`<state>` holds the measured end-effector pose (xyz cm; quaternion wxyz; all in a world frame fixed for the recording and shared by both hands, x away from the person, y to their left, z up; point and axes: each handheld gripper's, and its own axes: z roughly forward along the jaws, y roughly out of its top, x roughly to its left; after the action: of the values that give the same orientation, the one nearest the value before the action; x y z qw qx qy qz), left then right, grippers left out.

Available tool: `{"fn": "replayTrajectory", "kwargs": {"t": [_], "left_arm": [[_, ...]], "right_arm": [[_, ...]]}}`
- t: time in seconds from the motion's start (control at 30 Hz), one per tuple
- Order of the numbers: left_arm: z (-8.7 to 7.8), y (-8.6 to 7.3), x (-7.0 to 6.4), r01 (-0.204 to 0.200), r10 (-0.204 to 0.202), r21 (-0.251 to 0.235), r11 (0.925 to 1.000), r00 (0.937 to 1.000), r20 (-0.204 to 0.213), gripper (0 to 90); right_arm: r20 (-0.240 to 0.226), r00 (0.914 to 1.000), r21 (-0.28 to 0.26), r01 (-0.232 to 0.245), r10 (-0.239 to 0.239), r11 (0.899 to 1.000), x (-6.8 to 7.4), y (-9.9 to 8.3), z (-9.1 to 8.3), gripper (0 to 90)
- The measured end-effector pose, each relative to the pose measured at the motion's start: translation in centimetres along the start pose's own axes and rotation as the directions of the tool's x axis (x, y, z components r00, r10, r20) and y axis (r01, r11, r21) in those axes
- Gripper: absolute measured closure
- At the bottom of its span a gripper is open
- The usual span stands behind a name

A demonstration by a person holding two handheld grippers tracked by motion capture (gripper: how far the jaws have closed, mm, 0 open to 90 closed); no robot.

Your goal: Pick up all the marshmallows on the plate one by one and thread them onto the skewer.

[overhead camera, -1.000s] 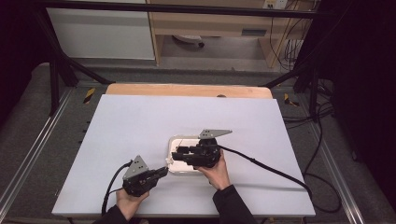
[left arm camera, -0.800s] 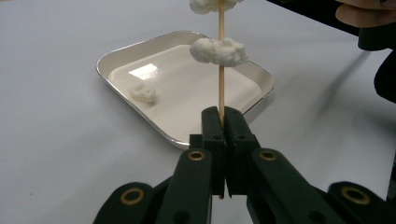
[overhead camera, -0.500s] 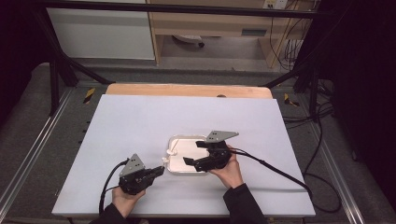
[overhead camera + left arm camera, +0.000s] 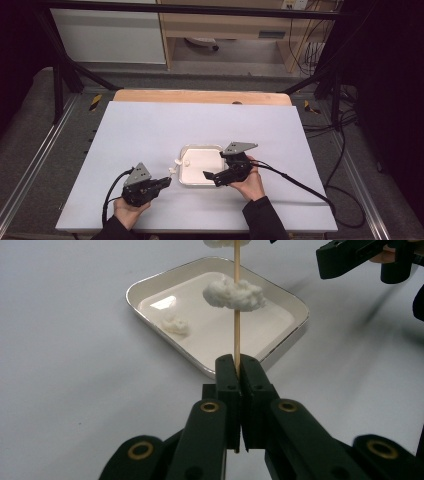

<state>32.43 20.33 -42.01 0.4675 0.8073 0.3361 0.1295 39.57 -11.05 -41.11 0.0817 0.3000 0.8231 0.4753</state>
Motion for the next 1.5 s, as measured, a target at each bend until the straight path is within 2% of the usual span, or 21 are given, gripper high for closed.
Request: {"fn": "replayTrajectory", "kwargs": {"t": [0.2, 0.43, 0.67, 0.83, 0.93, 1.03, 1.13, 1.23, 1.27, 1.37, 1.5], "left_arm": [[-1.0, -0.4, 0.8, 0.01, -0.01, 0.014, 0.9999, 0.9999, -0.013, 88.2], [-1.5, -1.0, 1.6, 0.034, -0.034, 0.007, 0.9994, 0.9994, -0.01, 88.2], [-1.5, -1.4, 2.0, 0.04, -0.04, 0.019, 0.999, 0.9992, -0.006, 88.2], [-1.3, -1.4, 2.0, 0.038, -0.038, 0.021, 0.9991, 0.9993, -0.004, 88.2], [-1.3, -1.4, 1.9, 0.039, -0.038, 0.02, 0.9991, 0.9993, -0.002, 88.2], [-1.3, -1.4, 1.9, 0.038, -0.038, 0.021, 0.9991, 0.9993, -0.001, 88.1], [-1.2, -1.4, 1.9, 0.038, -0.038, 0.024, 0.999, 0.9993, 0.0, 88.2], [-1.2, -1.4, 1.9, 0.038, -0.038, 0.023, 0.999, 0.9993, 0.0, 88.1], [-1.2, -1.4, 1.9, 0.038, -0.038, 0.023, 0.999, 0.9993, 0.0, 88.2], [-1.2, -1.4, 1.9, 0.038, -0.038, 0.024, 0.999, 0.9993, 0.0, 88.1], [-1.2, -1.4, 1.9, 0.037, -0.037, 0.023, 0.999, 0.9993, 0.0, 88.2]], "right_arm": [[0.01, 0.9995, -0.014, -0.029, 0.029, 0.999, -0.3, 0.3, 0.2, 3.0], [0.028, 0.9986, 0.004, -0.044, 0.044, 0.999, -0.7, 0.7, 1.2, 1.9], [0.049, 0.9986, 0.039, -0.023, 0.021, 0.999, -0.2, 1.6, 3.3, 2.3], [0.043, 0.9989, 0.05, -0.021, 0.019, 0.999, -0.1, 2.3, 5.0, 3.9], [0.054, 0.9985, 0.072, -0.003, -0.001, 0.997, 0.0, 2.6, 5.7, 7.5], [0.05, 0.9987, 0.089, -0.011, 0.007, 0.996, -0.1, 2.7, 6.5, 11.1], [0.053, 0.9986, 0.101, 0.003, -0.009, 0.995, -0.1, 2.9, 7.2, 15.6], [0.037, 0.9993, 0.092, 0.001, -0.005, 0.996, -0.2, 3.1, 7.8, 19.0], [0.045, 0.999, 0.098, 0.001, -0.006, 0.995, -0.1, 3.1, 8.0, 19.8], [0.049, 0.9983, 0.12, 0.026, -0.032, 0.992, 0.1, 3.3, 8.7, 22.5], [0.04, 0.9989, 0.131, 0.021, -0.026, 0.991, 0.1, 3.0, 9.4, 29.7]]}}
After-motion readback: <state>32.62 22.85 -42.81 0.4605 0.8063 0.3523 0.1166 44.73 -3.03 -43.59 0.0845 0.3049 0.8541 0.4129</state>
